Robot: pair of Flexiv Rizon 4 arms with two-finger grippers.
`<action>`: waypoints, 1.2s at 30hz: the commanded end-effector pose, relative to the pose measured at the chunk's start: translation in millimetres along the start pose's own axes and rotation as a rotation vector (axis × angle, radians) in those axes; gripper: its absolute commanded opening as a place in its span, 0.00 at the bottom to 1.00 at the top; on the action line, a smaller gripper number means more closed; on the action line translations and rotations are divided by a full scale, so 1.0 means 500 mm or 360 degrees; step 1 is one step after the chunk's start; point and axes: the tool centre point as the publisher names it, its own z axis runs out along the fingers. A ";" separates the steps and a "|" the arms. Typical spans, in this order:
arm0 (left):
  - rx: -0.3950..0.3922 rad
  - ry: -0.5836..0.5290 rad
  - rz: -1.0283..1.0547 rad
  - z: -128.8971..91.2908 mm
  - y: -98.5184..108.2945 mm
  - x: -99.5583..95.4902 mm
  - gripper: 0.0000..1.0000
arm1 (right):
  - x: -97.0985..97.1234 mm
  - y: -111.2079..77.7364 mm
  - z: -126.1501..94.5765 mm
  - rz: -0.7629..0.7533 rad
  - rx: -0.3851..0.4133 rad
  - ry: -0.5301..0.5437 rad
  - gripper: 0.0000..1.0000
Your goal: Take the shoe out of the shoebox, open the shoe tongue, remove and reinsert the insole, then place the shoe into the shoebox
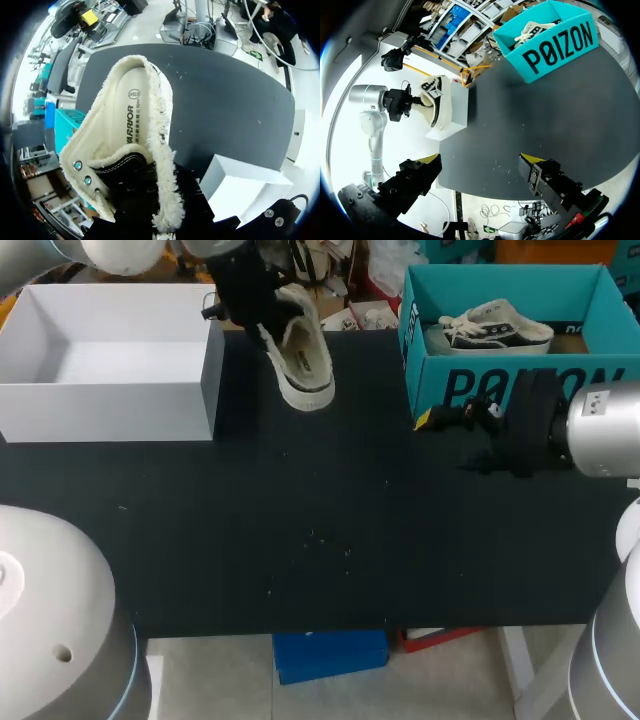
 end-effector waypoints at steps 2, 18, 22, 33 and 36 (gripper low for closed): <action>-0.0044 -0.0170 -0.0536 -0.036 0.056 0.089 0.00 | 0.000 -0.001 0.000 0.0000 0.0001 0.0001 1.00; -0.0236 -0.0216 -0.1135 -0.079 0.149 0.337 0.00 | 0.000 -0.001 0.000 0.0000 0.0001 0.0001 1.00; -0.0236 -0.0216 -0.1135 -0.079 0.149 0.337 0.00 | 0.000 -0.001 0.000 0.0000 0.0001 0.0001 1.00; -0.0236 -0.0216 -0.1135 -0.079 0.149 0.337 0.00 | 0.000 -0.001 0.000 0.0000 0.0001 0.0001 1.00; -0.0236 -0.0216 -0.1135 -0.079 0.149 0.337 0.00 | 0.000 -0.001 0.000 0.0000 0.0001 0.0001 1.00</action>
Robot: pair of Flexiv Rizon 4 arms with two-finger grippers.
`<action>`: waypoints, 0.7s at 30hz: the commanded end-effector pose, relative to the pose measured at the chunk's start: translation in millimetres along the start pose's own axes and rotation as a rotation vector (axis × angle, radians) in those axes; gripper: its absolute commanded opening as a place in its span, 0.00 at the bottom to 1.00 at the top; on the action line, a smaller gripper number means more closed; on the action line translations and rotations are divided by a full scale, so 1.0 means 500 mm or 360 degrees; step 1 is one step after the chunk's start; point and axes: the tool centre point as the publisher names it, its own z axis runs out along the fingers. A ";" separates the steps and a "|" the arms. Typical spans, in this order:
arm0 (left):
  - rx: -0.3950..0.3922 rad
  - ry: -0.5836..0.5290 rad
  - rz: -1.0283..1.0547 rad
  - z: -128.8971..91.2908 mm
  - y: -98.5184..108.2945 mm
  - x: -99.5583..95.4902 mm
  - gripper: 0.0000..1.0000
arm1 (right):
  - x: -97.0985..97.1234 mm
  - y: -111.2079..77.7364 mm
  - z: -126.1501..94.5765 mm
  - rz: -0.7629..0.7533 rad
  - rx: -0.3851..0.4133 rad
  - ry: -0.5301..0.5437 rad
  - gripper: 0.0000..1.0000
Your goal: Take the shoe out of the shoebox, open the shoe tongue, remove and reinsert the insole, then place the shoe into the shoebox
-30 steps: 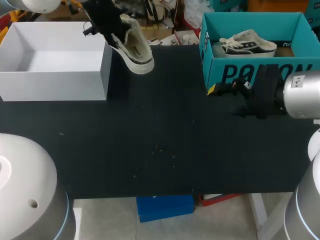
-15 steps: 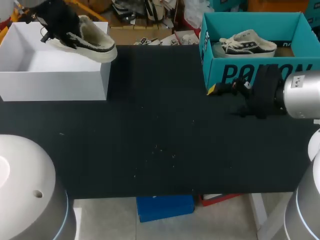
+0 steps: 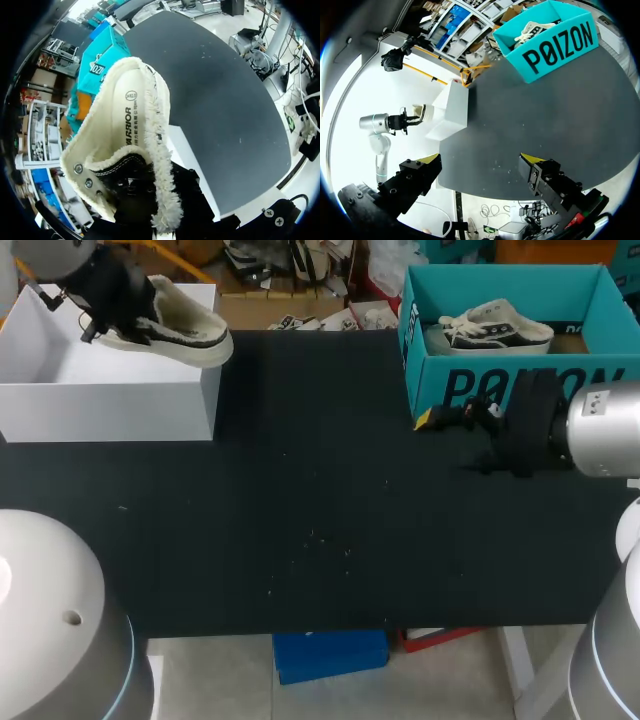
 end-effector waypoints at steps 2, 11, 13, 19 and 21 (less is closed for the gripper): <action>-0.0011 0.0014 -0.0047 0.007 0.015 -0.016 0.00 | 0.000 0.000 0.000 0.0000 0.0001 0.0001 1.00; -0.0152 0.0057 -0.0390 0.017 0.143 -0.054 0.00 | 0.000 0.000 0.000 0.0000 0.0001 0.0001 1.00; -0.0174 0.0065 -0.0448 0.020 0.166 -0.056 0.00 | 0.000 0.000 0.000 0.0000 0.0001 0.0001 1.00; -0.0186 0.0081 -0.0574 0.039 0.204 -0.057 0.00 | 0.000 0.000 0.000 0.0000 0.0001 0.0001 1.00; -0.0201 0.0076 -0.0598 0.048 0.208 -0.053 0.00 | 0.000 0.000 0.000 0.0000 0.0001 0.0001 1.00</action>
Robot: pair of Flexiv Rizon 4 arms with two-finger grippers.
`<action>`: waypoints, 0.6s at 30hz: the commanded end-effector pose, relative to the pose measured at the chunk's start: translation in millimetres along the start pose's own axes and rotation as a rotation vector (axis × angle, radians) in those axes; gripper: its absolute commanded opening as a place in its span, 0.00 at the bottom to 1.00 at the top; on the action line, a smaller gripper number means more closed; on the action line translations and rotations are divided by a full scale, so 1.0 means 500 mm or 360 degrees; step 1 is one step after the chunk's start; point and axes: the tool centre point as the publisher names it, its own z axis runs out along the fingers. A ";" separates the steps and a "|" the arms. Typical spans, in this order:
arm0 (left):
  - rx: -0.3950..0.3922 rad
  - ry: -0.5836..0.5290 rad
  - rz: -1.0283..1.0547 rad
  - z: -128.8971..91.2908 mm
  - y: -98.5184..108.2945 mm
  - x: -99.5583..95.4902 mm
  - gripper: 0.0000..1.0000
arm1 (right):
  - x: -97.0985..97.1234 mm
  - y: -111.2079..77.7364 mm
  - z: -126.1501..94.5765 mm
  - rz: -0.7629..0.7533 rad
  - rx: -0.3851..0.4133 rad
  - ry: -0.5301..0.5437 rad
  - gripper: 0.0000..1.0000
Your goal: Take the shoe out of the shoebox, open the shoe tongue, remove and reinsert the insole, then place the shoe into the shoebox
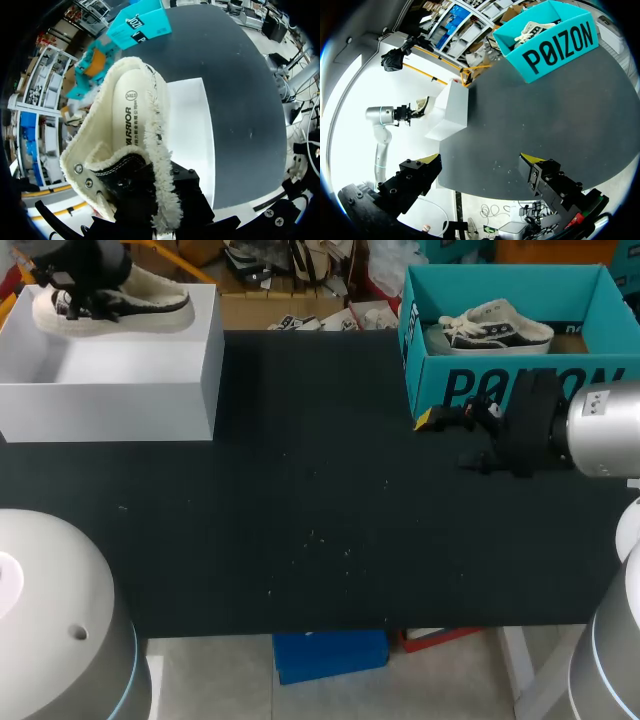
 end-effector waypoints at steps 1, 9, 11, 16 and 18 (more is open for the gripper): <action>-0.0010 0.0023 -0.0027 0.024 0.008 -0.010 0.00 | 0.000 0.000 0.000 0.0000 0.0001 0.0001 1.00; -0.0002 0.0099 -0.0053 0.074 0.034 0.007 0.00 | 0.000 0.000 0.000 0.0000 0.0001 0.0001 1.00; -0.0006 0.0117 -0.0059 0.082 0.039 0.013 0.00 | 0.000 0.000 0.000 0.0000 0.0001 0.0001 1.00; -0.0004 0.0151 -0.0056 0.100 0.047 0.029 0.00 | 0.000 0.000 0.000 0.0000 0.0001 0.0001 1.00; -0.0008 0.0167 -0.0052 0.107 0.051 0.033 0.00 | 0.000 0.000 0.000 0.0000 0.0001 0.0001 1.00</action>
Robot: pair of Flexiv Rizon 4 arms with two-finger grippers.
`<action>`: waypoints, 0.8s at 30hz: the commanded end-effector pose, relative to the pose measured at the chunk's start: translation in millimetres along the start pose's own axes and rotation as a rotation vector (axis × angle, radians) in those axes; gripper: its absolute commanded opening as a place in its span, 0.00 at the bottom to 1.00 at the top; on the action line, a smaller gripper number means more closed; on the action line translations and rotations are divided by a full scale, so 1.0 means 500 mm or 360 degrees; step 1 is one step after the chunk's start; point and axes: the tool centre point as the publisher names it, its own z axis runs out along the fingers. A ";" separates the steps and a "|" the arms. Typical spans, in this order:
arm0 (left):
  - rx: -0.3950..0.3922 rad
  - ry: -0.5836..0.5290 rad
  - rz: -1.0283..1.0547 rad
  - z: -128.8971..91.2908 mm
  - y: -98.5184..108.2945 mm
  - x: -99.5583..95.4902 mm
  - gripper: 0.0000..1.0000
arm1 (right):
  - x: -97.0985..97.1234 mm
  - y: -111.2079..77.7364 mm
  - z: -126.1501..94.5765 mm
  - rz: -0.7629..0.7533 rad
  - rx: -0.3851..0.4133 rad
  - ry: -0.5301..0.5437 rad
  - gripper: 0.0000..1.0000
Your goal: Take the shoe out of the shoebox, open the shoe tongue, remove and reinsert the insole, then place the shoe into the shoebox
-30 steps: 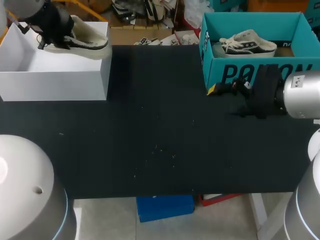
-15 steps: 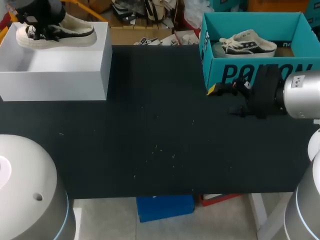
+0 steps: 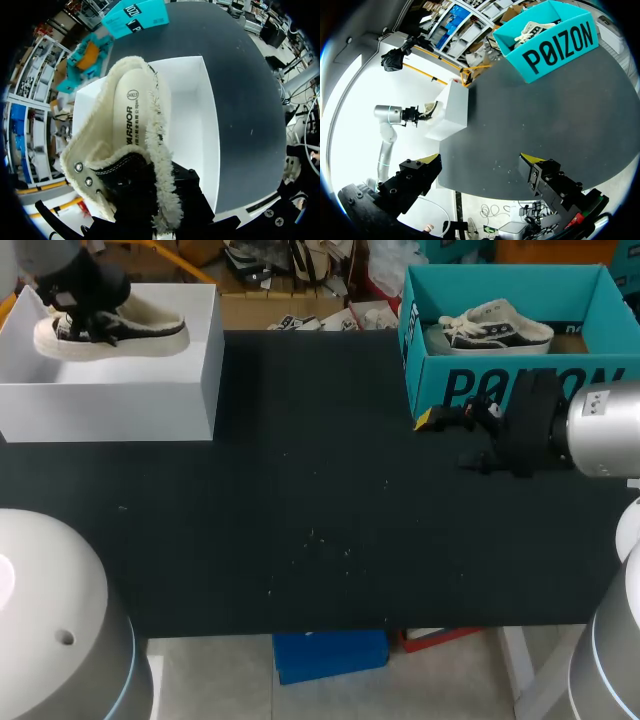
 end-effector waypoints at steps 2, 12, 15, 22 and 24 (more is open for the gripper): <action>-0.0004 0.0018 0.0020 0.017 0.008 0.003 0.00 | 0.000 0.000 0.000 0.0000 0.0001 0.0001 1.00; -0.0027 0.0062 0.0027 0.063 0.029 0.023 0.00 | 0.000 0.000 0.000 0.0000 0.0001 0.0001 1.00; -0.0032 0.0092 0.0024 0.083 0.034 0.031 0.00 | 0.000 0.000 0.000 0.0000 0.0001 0.0001 1.00; -0.0125 0.0044 0.0055 0.114 0.046 0.040 0.00 | 0.000 0.000 0.000 0.0000 0.0001 0.0001 1.00; -0.0120 0.0069 0.0049 0.125 0.049 0.043 0.00 | 0.000 0.000 0.000 0.0000 0.0001 0.0001 1.00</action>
